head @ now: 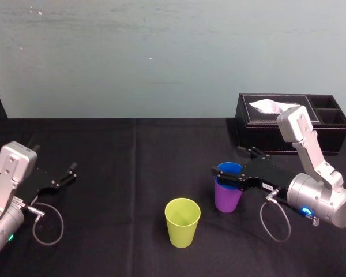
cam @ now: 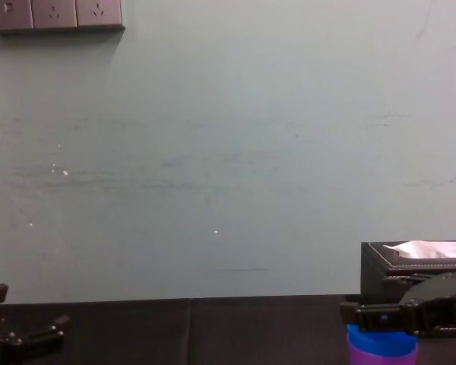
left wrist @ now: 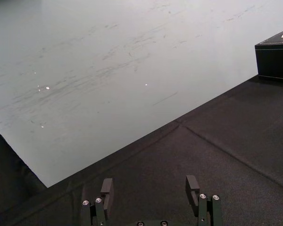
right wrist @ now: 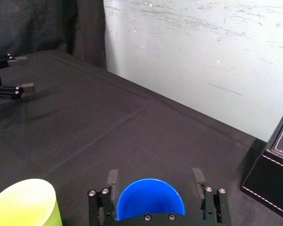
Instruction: Stack the three plastic cups sequentially using one hand.
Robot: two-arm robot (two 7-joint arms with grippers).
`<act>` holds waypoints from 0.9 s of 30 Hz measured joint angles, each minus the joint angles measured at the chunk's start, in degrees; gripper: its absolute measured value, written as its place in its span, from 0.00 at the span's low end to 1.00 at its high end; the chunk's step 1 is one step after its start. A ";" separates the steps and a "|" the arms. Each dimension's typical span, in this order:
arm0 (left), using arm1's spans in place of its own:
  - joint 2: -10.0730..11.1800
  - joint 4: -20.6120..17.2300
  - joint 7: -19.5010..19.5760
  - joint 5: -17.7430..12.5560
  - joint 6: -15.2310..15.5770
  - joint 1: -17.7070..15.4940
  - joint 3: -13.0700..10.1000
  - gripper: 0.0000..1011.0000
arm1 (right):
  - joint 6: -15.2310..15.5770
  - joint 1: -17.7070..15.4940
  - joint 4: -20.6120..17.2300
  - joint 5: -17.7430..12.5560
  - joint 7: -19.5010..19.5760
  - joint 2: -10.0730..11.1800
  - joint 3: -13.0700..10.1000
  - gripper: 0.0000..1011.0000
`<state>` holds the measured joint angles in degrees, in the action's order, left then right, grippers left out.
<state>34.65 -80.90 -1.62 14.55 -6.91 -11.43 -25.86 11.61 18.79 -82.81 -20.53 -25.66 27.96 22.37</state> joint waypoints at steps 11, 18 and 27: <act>0.00 0.00 0.00 0.00 0.00 0.00 0.00 0.99 | 0.03 0.00 -0.06 0.00 0.01 0.05 0.00 0.99; 0.00 0.00 0.00 0.00 0.00 0.00 0.00 0.99 | 0.06 0.00 -0.08 0.00 0.01 0.06 0.00 0.99; 0.00 0.00 0.00 0.00 0.00 0.00 0.00 0.99 | -2.12 -1.21 -1.69 0.27 0.65 0.16 -1.07 0.99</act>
<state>34.65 -80.90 -1.62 14.55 -6.91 -11.43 -25.86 9.49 17.58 -84.50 -20.26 -25.01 28.12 21.30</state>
